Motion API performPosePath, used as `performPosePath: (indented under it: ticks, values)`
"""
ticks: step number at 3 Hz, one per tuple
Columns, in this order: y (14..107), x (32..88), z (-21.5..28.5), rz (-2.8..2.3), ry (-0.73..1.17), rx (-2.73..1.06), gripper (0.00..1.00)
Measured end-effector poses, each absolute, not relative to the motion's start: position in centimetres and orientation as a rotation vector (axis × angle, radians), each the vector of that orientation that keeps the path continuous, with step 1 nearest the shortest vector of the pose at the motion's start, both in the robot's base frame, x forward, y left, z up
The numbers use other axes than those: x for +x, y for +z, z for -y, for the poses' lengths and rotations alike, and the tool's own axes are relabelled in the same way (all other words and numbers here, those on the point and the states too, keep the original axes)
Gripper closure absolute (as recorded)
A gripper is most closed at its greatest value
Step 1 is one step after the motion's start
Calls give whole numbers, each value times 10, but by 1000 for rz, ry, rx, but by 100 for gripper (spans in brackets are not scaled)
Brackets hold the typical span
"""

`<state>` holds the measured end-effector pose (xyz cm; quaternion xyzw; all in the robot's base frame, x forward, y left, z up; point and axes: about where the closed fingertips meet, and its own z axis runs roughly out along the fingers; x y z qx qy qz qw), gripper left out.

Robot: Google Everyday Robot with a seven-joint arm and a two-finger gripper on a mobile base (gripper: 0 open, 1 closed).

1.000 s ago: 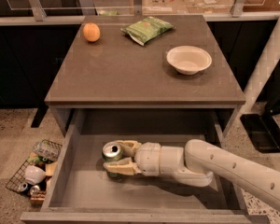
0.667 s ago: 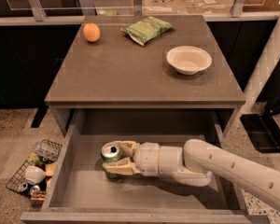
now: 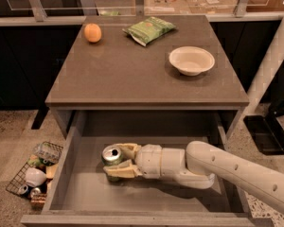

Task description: Pick green can from top drawer and place on counter

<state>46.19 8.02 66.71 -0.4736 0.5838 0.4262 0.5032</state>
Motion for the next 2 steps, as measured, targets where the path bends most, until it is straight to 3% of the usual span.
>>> performPosePath:
  ticks: [2]
  values:
    - [719,459,-91,-1470,1109,-1186,100]
